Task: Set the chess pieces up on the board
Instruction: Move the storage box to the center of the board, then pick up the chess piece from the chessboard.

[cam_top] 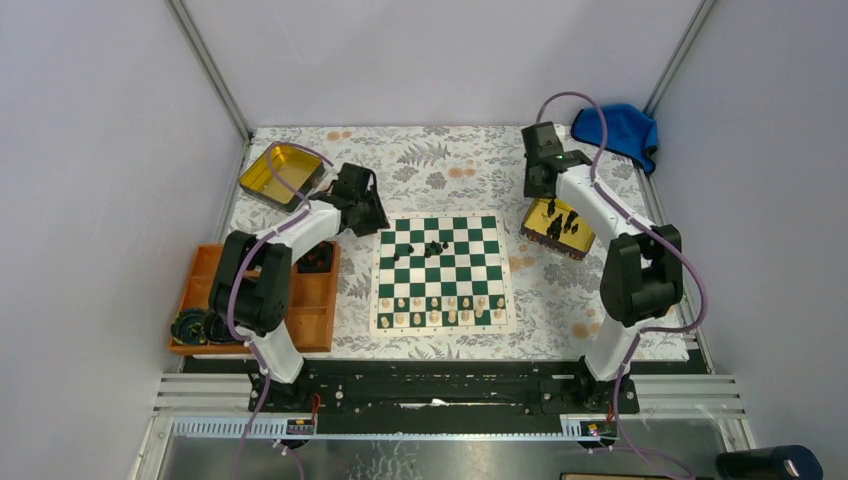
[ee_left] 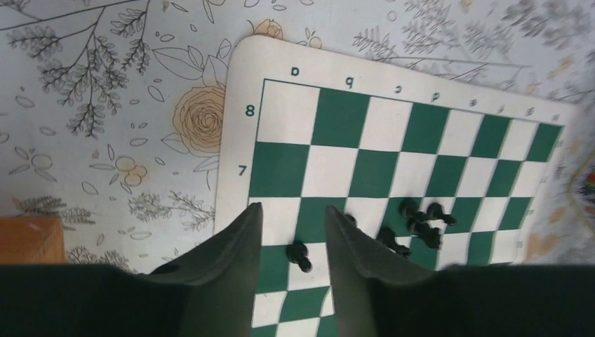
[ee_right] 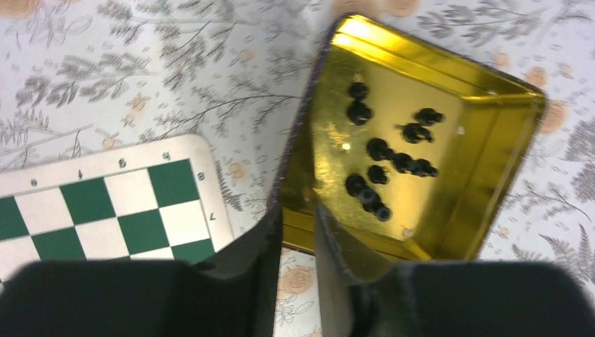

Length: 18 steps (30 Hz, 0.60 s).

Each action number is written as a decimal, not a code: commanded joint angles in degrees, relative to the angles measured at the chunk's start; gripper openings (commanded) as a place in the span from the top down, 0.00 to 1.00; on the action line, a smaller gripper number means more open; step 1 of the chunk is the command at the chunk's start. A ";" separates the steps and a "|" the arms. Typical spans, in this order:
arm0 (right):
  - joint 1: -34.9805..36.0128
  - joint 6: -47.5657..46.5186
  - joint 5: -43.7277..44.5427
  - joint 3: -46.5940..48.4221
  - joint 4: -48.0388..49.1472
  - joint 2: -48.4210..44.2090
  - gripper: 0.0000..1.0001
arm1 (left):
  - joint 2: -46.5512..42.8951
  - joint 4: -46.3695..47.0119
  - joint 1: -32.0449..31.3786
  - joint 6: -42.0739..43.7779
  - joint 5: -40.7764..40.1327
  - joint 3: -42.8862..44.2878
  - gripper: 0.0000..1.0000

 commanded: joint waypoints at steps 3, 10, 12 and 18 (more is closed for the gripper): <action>4.21 -2.35 -3.54 2.13 2.89 4.93 0.82 | 4.21 3.79 0.23 -0.29 2.01 3.82 0.64; 5.55 -2.46 -7.31 2.20 5.38 8.63 0.92 | 7.80 3.29 0.23 0.16 1.49 6.86 0.74; 5.90 -2.59 -8.61 2.01 6.01 9.32 0.92 | 8.42 3.27 0.23 0.21 1.25 6.99 0.76; 7.03 -2.82 -10.45 2.60 6.67 12.04 0.92 | 10.51 3.20 0.23 0.78 0.62 7.42 0.79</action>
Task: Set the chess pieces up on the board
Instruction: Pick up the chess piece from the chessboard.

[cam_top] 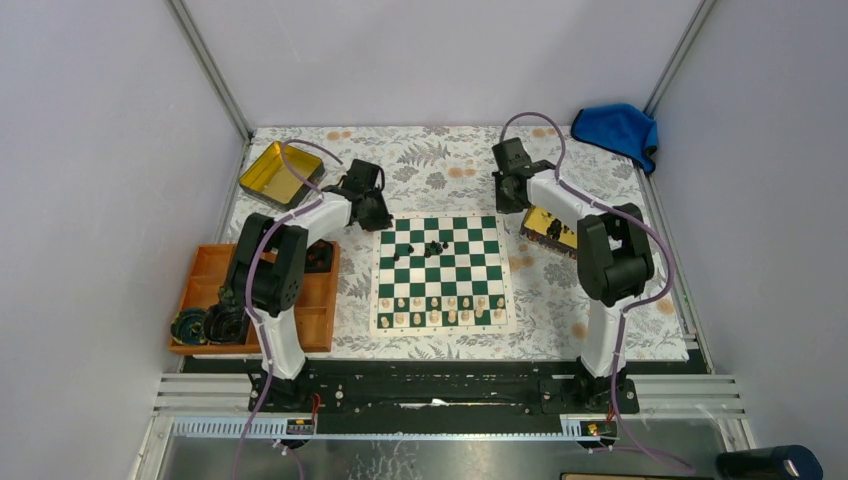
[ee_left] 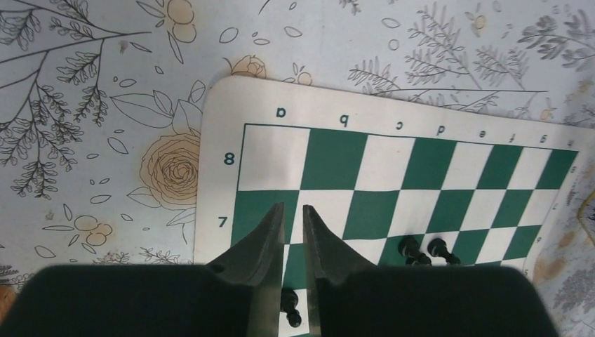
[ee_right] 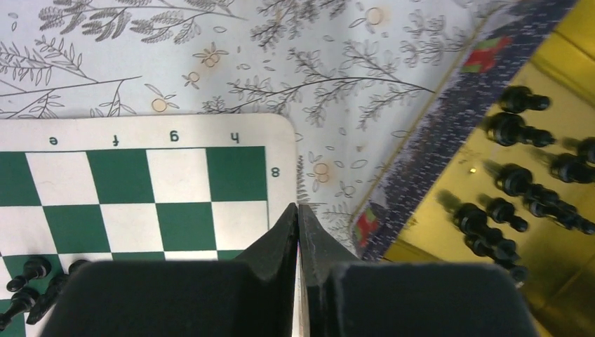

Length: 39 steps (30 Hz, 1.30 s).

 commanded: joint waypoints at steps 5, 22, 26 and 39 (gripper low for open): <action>2.50 -1.01 -4.80 2.33 2.69 2.27 0.91 | 2.29 1.46 0.23 1.10 -1.13 2.24 0.80; 7.46 -1.82 -4.62 5.15 1.32 3.84 0.83 | 7.11 0.88 0.23 1.33 0.07 5.76 0.83; 8.48 -2.30 -4.67 5.85 1.07 3.86 0.82 | 7.84 0.89 0.23 1.35 0.20 6.38 0.83; 13.46 -3.32 -6.42 5.68 0.58 2.26 0.62 | 5.72 -0.09 0.21 1.05 -0.63 7.13 0.81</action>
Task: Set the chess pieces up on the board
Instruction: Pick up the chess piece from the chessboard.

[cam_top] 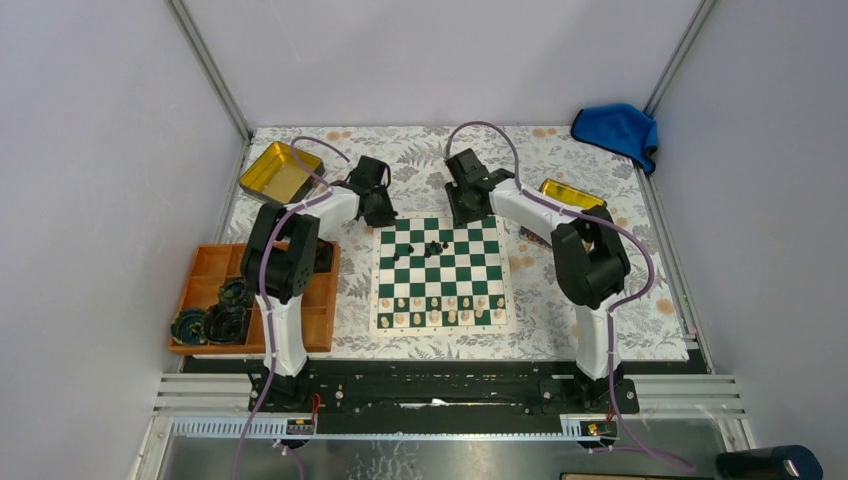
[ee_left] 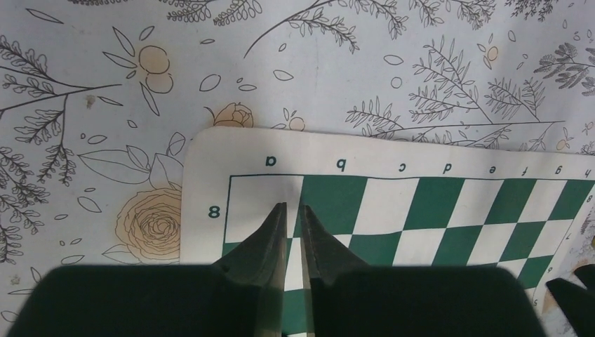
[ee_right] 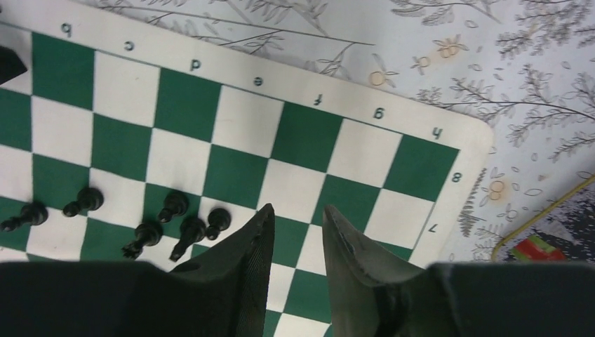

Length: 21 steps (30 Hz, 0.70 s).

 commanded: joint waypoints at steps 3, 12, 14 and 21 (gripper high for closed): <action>2.94 -0.61 -2.20 0.60 -0.39 -2.22 0.60 | -3.38 -0.06 0.23 0.43 -0.67 0.90 0.75; 6.12 0.44 -3.00 -1.63 0.09 -2.43 0.60 | -6.97 0.24 0.23 0.31 -0.81 -1.16 0.54; 6.46 0.54 -3.05 -1.62 0.02 -2.28 0.60 | -7.75 0.26 0.23 0.30 -0.76 -1.69 0.53; 6.76 0.53 -3.21 -1.11 -0.27 -1.60 0.60 | -9.96 0.63 0.25 0.34 -0.83 -4.17 0.53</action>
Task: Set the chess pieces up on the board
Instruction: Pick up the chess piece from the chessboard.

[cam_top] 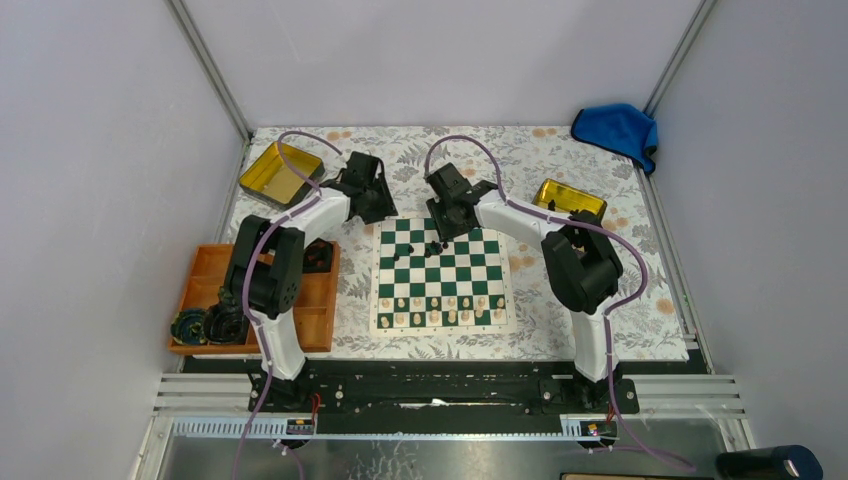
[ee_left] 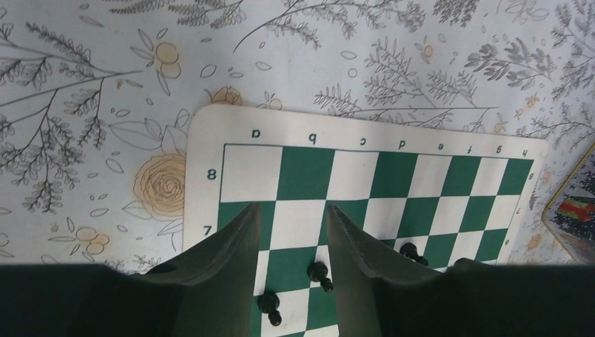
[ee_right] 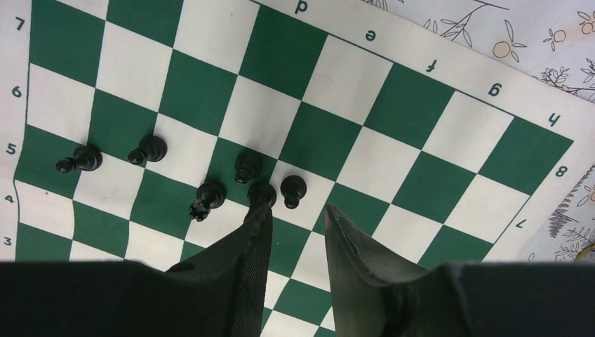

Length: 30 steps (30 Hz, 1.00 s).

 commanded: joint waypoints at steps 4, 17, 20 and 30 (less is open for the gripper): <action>0.46 0.36 -0.85 0.55 -0.11 -0.97 0.60 | -2.88 0.80 0.23 0.59 -0.59 -2.55 0.53; 0.46 0.40 -1.13 1.77 0.26 1.40 0.61 | -3.69 1.02 0.23 1.05 -0.71 -3.17 0.53; 0.46 0.37 -1.13 1.81 0.49 1.82 0.61 | -3.69 1.02 0.23 1.00 -0.79 -3.16 0.53; 0.46 0.19 -1.22 2.21 0.96 3.28 0.62 | -3.33 1.00 0.23 1.06 -0.78 -3.13 0.53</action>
